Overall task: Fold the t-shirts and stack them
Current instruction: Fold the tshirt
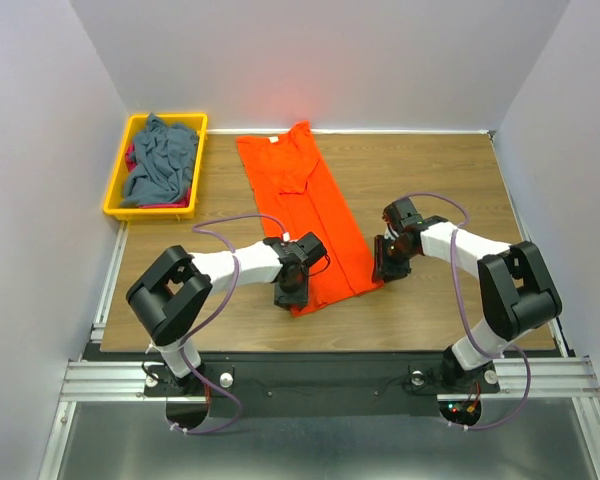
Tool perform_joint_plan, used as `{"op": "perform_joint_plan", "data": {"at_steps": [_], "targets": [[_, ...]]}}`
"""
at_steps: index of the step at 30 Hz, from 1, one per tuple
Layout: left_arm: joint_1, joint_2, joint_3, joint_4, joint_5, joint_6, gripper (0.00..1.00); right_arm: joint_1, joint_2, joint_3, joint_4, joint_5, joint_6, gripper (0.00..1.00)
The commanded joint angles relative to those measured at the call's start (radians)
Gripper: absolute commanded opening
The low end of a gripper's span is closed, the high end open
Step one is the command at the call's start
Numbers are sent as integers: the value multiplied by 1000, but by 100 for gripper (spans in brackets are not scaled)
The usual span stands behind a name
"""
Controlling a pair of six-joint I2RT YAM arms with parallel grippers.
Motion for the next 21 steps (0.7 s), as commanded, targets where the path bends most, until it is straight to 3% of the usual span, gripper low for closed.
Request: {"op": "perform_joint_plan", "data": {"at_steps": [1, 11, 13, 18, 21], "targets": [[-9, 39, -10, -23, 5, 7, 42, 6, 22, -27, 23, -13, 10, 40], [-11, 46, -11, -9, 16, 18, 32, 7, 27, -67, 22, -10, 22, 35], [-11, 45, -8, -9, 16, 21, 29, 7, 16, -65, 20, -15, 22, 29], [-11, 29, -16, -6, 16, 16, 0, 7, 4, -50, 13, -16, 21, 10], [-11, 23, -11, -9, 16, 18, 0, 7, -4, -27, 3, -10, 21, 1]]}}
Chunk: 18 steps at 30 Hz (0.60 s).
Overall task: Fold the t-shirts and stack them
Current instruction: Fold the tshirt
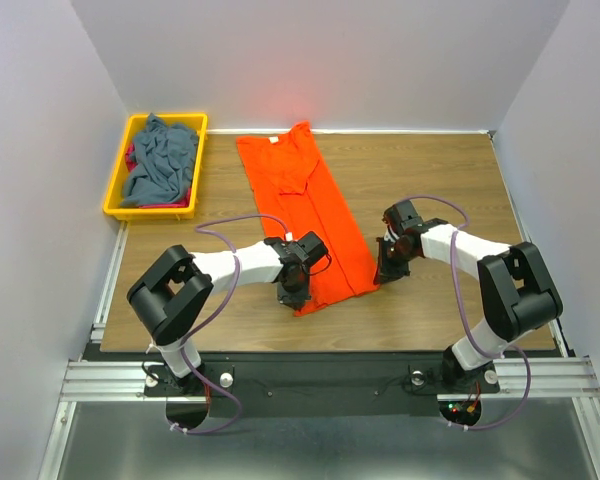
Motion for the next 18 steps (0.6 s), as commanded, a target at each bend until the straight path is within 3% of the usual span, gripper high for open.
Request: {"op": "perform_joint_plan", "data": {"at_steps": [1, 7, 13, 18], "targets": [[-9, 5, -12, -44, -22, 13, 0, 7, -12, 6, -23, 11, -4, 1], [-9, -108, -28, -91, -20, 9, 0, 7, -60, 49, -104, 18, -29, 1], [-9, -231, -92, -82, 94, -8, 0, 7, -118, 82, -217, -3, -49, 1], [-6, -260, -77, -81, 67, -20, 0, 7, -140, 165, -256, 0, -42, 1]]}}
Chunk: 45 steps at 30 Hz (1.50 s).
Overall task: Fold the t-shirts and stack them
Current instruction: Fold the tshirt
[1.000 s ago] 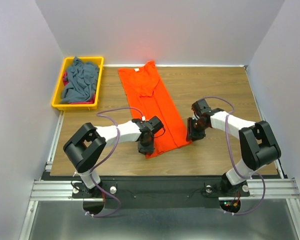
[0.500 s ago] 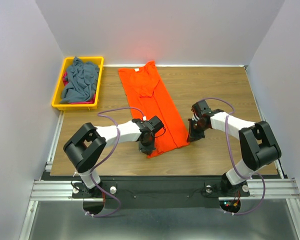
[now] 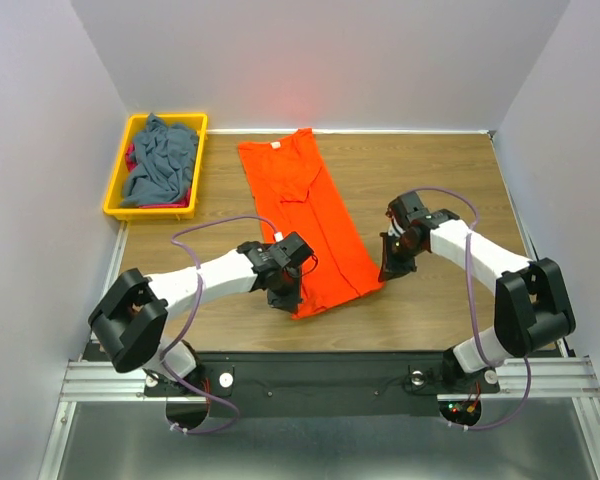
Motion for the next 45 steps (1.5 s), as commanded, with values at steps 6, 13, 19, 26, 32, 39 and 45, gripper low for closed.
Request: {"op": "perform_joint_plan", "data": {"at_steps": [6, 13, 19, 26, 32, 39, 45], "targets": [[128, -44, 60, 2, -71, -2, 0, 4, 52, 267, -61, 40, -26, 1], [292, 46, 202, 79, -125, 112, 0, 7, 241, 563, -59, 49, -66, 1], [384, 135, 308, 83, -160, 201, 0, 6, 388, 746, -58, 63, -84, 1], [461, 160, 302, 155, -206, 256, 0, 6, 492, 872, -9, 77, -109, 1], [487, 235, 331, 243, -203, 305, 0, 6, 555, 924, 42, 86, -115, 1], [505, 302, 363, 283, -234, 342, 0, 6, 604, 944, 100, 78, -104, 1], [521, 322, 368, 298, -237, 347, 0, 7, 629, 947, 132, 83, -93, 1]]}}
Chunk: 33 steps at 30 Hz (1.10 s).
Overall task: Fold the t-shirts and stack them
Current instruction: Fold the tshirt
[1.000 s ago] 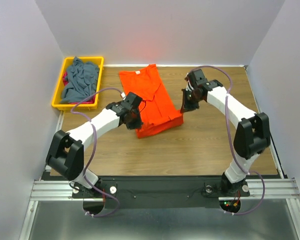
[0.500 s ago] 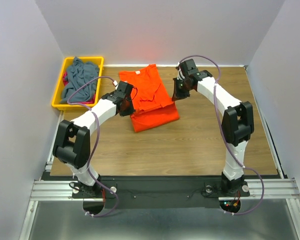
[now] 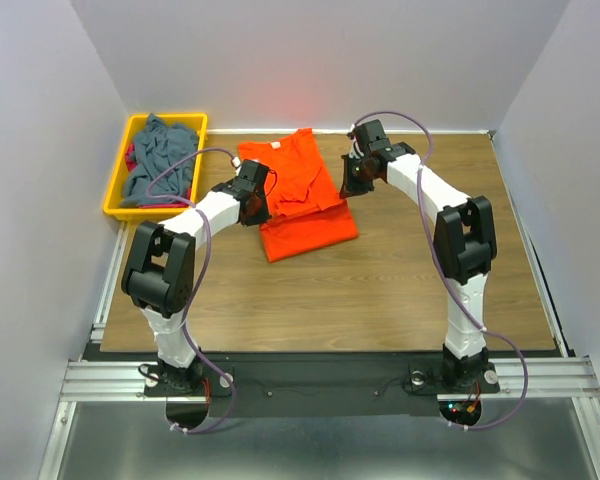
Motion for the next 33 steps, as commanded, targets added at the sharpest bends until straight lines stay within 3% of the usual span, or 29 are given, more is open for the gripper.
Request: {"op": "perform_joint_plan", "data": {"at_steps": [1, 17, 33], "targets": [[19, -14, 35, 26, -40, 23, 0, -1, 9, 49, 79, 25, -1, 1], [38, -25, 65, 55, -60, 21, 0, -1, 22, 71, 134, 48, 26, 1], [65, 106, 115, 103, -69, 26, 0, -1, 130, 71, 192, 79, 25, 1]]}}
